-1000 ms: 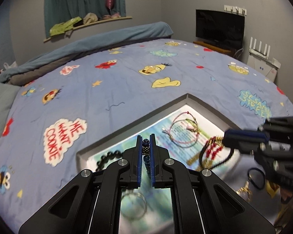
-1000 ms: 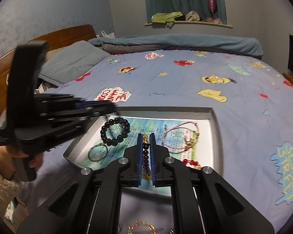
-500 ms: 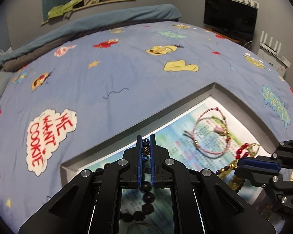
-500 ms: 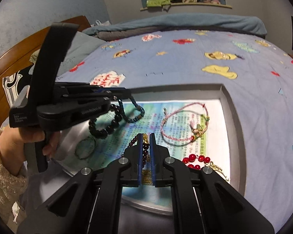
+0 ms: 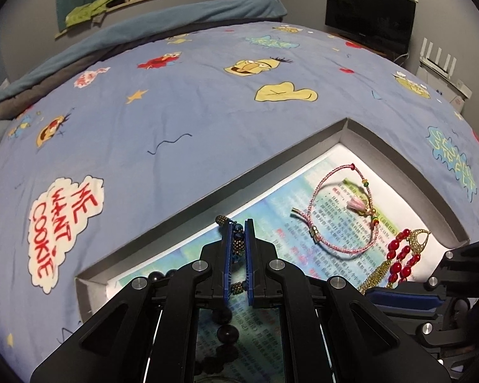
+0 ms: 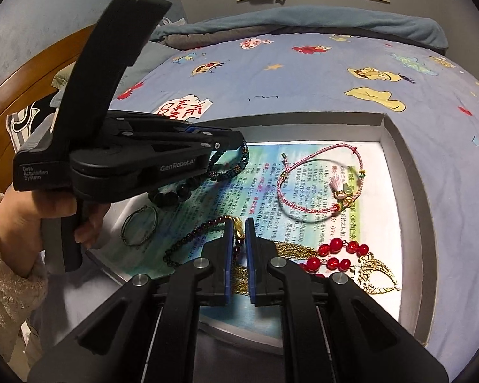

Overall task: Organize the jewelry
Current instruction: 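Carry both bracelets into the grey box and open both tools, then move both tools back over the remaining jewelry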

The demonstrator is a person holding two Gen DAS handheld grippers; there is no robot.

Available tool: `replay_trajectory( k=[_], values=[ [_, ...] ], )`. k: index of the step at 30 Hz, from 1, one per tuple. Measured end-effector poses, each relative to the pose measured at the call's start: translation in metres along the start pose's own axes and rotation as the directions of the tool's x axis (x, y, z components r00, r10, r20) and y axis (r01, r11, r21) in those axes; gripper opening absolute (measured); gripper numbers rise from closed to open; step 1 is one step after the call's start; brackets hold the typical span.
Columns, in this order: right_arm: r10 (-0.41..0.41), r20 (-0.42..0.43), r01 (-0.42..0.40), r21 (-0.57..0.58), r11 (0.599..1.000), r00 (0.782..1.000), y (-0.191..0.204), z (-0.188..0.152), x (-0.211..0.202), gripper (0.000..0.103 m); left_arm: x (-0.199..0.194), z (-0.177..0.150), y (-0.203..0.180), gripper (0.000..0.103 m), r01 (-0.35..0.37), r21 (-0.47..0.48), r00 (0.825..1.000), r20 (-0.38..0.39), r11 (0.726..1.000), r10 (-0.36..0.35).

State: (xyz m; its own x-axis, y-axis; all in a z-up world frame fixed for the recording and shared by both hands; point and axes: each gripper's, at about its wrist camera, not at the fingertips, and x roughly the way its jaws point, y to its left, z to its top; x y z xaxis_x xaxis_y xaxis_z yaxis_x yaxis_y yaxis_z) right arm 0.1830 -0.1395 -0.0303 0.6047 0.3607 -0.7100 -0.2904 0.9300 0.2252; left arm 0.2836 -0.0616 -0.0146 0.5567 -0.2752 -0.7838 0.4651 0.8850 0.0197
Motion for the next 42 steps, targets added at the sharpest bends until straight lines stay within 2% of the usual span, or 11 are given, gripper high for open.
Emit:
replay_trajectory(
  k=[1, 3, 4, 8, 10, 21, 24, 29, 34, 36, 42],
  values=[
    [-0.005, 0.002, 0.005, -0.001, 1.0, 1.0, 0.0, 0.0, -0.001, 0.009, 0.0, 0.0, 0.001, 0.018, 0.001, -0.009, 1.0, -0.001, 1.0, -0.001],
    [-0.011, 0.007, 0.011, -0.004, 1.0, 1.0, 0.001, 0.0, -0.005, 0.021, -0.003, -0.001, 0.003, 0.031, -0.018, -0.015, 1.0, 0.013, 1.0, 0.018],
    [-0.014, 0.015, 0.014, -0.007, 1.0, 1.0, 0.001, 0.0, -0.009, 0.028, -0.005, 0.0, 0.004, 0.031, -0.022, -0.014, 1.0, 0.021, 1.0, 0.022],
    [-0.03, 0.037, 0.03, -0.01, 0.999, 0.999, 0.001, -0.003, -0.023, 0.028, -0.015, -0.002, 0.006, 0.035, -0.034, -0.027, 0.999, 0.025, 0.999, 0.034],
    [-0.031, 0.046, 0.031, 0.0, 1.0, 0.998, 0.0, -0.005, -0.03, 0.033, -0.021, -0.004, 0.007, 0.046, -0.038, -0.034, 0.999, 0.031, 0.999, 0.039],
    [-0.059, 0.078, 0.058, 0.021, 0.998, 0.995, 0.001, -0.021, -0.069, 0.046, -0.067, -0.035, 0.008, 0.049, -0.073, -0.077, 0.996, 0.053, 0.994, 0.077],
    [-0.072, 0.087, 0.07, 0.024, 0.997, 0.994, 0.0, -0.025, -0.08, 0.053, -0.081, -0.047, 0.007, 0.05, -0.073, -0.092, 0.995, 0.064, 0.993, 0.08],
    [-0.102, 0.101, 0.1, 0.016, 0.995, 0.99, 0.002, -0.033, -0.094, 0.068, -0.109, -0.073, 0.003, 0.061, -0.071, -0.123, 0.992, 0.094, 0.99, 0.083],
    [-0.114, 0.099, 0.114, 0.015, 0.993, 0.988, 0.003, -0.042, -0.102, 0.071, -0.132, -0.1, -0.003, 0.071, -0.084, -0.141, 0.989, 0.105, 0.986, 0.099],
    [-0.123, 0.104, 0.123, 0.012, 0.992, 0.987, 0.004, -0.044, -0.106, 0.076, -0.141, -0.111, -0.005, 0.076, -0.104, -0.153, 0.986, 0.111, 0.983, 0.122],
    [-0.153, 0.136, 0.154, 0.009, 0.988, 0.979, 0.006, -0.051, -0.123, 0.09, -0.165, -0.136, -0.017, 0.081, -0.111, -0.16, 0.983, 0.126, 0.981, 0.132]
  ],
)
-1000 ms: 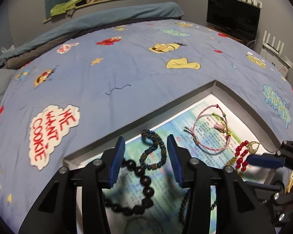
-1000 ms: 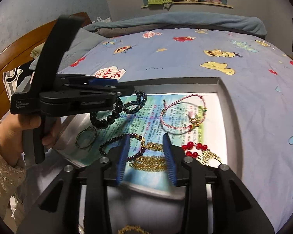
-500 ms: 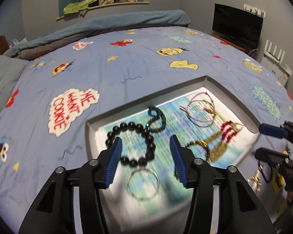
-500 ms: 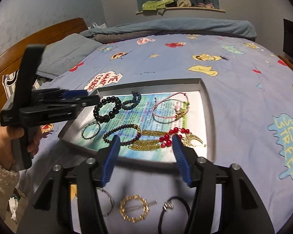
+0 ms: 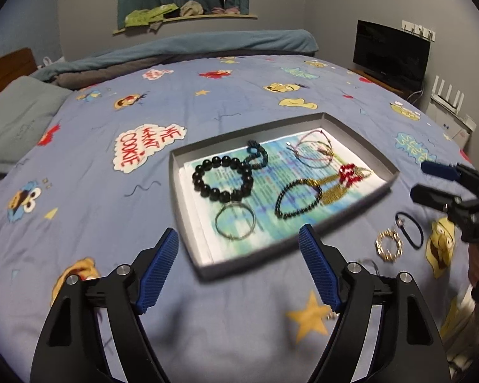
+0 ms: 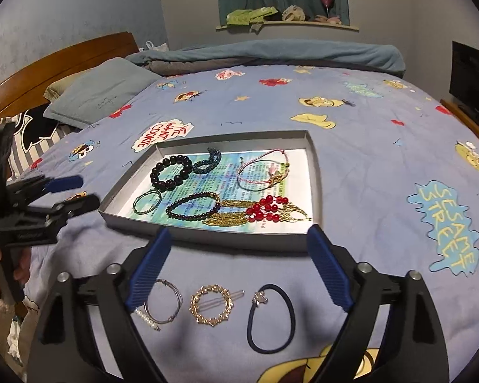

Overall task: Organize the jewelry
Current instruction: 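Move both tools back over the remaining jewelry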

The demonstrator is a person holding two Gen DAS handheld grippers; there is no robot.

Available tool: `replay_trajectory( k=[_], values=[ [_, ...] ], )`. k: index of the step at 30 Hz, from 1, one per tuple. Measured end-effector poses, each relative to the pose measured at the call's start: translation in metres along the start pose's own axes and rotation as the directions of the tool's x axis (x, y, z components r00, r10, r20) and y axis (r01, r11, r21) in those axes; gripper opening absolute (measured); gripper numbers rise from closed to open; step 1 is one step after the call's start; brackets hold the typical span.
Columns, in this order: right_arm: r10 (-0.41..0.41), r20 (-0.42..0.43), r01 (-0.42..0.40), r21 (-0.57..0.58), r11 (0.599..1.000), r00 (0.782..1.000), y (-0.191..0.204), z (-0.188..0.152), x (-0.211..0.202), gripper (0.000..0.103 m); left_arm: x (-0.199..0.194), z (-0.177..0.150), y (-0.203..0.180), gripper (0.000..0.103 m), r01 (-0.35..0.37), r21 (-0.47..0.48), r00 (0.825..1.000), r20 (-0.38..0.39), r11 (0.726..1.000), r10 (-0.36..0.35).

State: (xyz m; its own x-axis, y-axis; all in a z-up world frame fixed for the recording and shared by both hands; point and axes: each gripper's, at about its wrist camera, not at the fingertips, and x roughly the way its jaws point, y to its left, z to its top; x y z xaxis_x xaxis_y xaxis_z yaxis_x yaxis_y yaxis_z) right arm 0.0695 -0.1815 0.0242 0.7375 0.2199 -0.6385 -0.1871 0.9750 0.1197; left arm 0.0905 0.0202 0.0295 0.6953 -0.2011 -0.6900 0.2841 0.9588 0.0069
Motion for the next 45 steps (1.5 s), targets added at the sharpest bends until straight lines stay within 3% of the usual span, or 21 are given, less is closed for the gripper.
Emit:
replay_trajectory(
  k=[3, 13, 32, 45],
  values=[
    [-0.007, 0.009, 0.007, -0.004, 1.0, 1.0, 0.0, -0.002, -0.008, 0.094, -0.013, -0.008, -0.007, 0.088, -0.009, 0.009, 1.0, 0.019, 1.0, 0.009],
    [-0.041, 0.005, 0.041, -0.016, 0.999, 0.999, -0.004, -0.017, -0.026, 0.097, -0.031, -0.035, -0.026, 0.095, -0.025, 0.029, 0.999, 0.029, 0.999, 0.024],
    [-0.082, -0.033, 0.085, 0.073, 0.994, 0.996, -0.045, -0.06, -0.032, 0.097, -0.014, -0.07, -0.038, 0.096, -0.059, 0.002, 0.998, -0.012, 0.998, 0.059],
    [-0.1, -0.061, 0.104, 0.058, 0.993, 0.993, -0.052, -0.076, -0.024, 0.097, 0.007, -0.083, -0.065, 0.096, 0.026, 0.045, 0.998, -0.05, 0.999, -0.023]
  ],
)
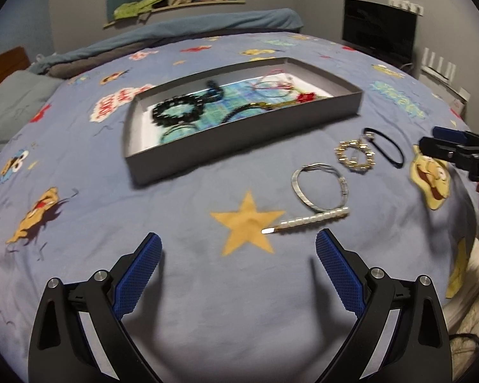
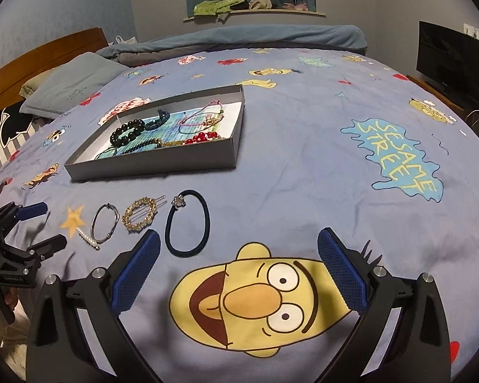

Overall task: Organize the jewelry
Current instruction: 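Move both tools back over the remaining jewelry, then grasp the pearl hairpin with the left tool while the right tool grasps the black hair tie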

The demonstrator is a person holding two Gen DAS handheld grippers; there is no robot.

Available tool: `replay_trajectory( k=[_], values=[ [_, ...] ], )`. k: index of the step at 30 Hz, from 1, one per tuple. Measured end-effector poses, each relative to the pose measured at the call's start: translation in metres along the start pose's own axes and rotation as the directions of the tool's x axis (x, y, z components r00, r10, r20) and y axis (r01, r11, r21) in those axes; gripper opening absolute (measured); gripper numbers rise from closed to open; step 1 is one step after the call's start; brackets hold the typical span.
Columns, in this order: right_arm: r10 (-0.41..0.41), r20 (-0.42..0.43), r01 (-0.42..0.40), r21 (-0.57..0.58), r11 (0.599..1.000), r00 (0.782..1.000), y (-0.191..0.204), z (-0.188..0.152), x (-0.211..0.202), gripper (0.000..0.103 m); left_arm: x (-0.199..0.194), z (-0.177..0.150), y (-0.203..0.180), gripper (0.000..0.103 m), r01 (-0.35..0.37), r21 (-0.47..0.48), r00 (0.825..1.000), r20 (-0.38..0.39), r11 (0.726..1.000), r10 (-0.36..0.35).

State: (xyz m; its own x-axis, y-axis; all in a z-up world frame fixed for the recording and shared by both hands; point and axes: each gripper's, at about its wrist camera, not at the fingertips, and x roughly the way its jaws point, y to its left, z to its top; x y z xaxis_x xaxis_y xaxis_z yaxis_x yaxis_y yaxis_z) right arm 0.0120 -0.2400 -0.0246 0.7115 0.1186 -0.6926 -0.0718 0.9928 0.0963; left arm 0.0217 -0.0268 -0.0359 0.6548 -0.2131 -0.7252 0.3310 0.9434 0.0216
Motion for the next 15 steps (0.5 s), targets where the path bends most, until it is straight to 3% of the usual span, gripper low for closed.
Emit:
replay_trajectory(
  k=[6, 12, 15],
  values=[
    [0.006, -0.017, -0.006, -0.023, 1.0, 1.0, 0.006, -0.005, 0.007, 0.097, 0.008, 0.001, -0.016, 0.096, 0.08, -0.072, 0.997, -0.012, 0.994, -0.081],
    [0.01, -0.01, -0.01, -0.032, 0.999, 1.0, 0.008, -0.005, 0.006, 0.098, 0.017, 0.002, -0.041, 0.093, 0.078, -0.107, 0.997, -0.001, 0.991, -0.078],
    [0.008, -0.003, -0.008, -0.047, 0.999, 1.0, 0.009, -0.006, 0.005, 0.097, 0.022, 0.004, -0.045, 0.082, 0.065, -0.101, 0.998, -0.002, 0.993, -0.065]
  ],
)
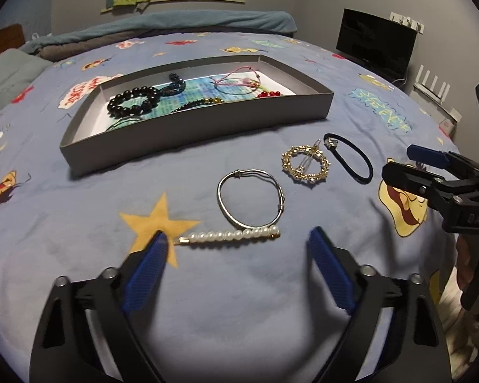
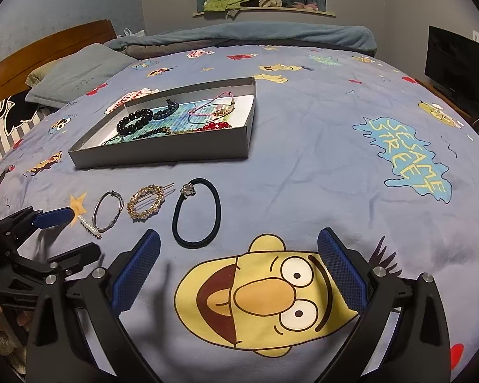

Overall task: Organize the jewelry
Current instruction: 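Grasp the pearl hairpin with the left tool while the right tool grasps the black hair tie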

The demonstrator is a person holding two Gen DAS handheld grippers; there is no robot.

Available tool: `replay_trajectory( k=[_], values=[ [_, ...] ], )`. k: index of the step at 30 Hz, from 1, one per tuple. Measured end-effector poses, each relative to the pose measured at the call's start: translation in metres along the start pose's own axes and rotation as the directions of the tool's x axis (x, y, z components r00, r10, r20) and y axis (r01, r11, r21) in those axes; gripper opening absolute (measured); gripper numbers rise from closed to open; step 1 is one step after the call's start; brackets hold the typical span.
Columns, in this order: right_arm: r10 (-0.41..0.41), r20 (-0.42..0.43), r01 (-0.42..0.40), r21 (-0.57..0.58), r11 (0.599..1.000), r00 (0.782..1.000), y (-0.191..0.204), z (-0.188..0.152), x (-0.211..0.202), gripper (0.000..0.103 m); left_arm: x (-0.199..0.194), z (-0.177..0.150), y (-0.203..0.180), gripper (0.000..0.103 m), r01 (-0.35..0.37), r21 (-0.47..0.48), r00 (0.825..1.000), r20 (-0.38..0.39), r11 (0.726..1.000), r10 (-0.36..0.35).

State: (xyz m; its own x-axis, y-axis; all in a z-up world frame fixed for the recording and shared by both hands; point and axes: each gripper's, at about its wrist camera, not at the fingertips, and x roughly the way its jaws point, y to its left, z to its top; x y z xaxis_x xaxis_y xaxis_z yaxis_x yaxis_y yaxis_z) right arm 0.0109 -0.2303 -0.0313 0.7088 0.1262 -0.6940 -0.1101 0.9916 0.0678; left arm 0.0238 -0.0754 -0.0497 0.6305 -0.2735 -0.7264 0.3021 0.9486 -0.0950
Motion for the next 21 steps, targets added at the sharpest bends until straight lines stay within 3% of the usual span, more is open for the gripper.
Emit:
replay_trajectory(
  k=[2, 3, 8, 18, 21],
  values=[
    [-0.003, 0.003, 0.003, -0.022, 1.0, 1.0, 0.003, 0.0, 0.001, 0.097, 0.003, 0.002, 0.002, 0.078, -0.006, -0.012, 1.0, -0.001, 1.0, 0.006],
    [-0.007, 0.006, 0.007, -0.034, 0.999, 1.0, 0.005, 0.0, 0.002, 0.096, 0.003, 0.003, 0.004, 0.072, -0.01, -0.015, 1.0, -0.002, 1.0, 0.01],
    [0.01, -0.014, -0.011, -0.036, 0.999, 1.0, 0.01, 0.004, 0.011, 0.066, 0.0, 0.002, 0.008, 0.069, 0.003, 0.001, 1.0, -0.004, 1.0, -0.003],
    [0.007, -0.069, -0.011, -0.044, 0.999, 0.998, 0.014, 0.013, 0.034, 0.029, -0.016, 0.007, 0.027, 0.069, -0.001, -0.003, 1.0, 0.007, 1.0, 0.001],
    [0.027, -0.078, -0.029, -0.032, 0.999, 0.997, 0.013, 0.013, 0.035, 0.013, -0.02, 0.009, 0.035, 0.069, 0.01, -0.013, 1.0, 0.006, 1.0, -0.009]
  ],
)
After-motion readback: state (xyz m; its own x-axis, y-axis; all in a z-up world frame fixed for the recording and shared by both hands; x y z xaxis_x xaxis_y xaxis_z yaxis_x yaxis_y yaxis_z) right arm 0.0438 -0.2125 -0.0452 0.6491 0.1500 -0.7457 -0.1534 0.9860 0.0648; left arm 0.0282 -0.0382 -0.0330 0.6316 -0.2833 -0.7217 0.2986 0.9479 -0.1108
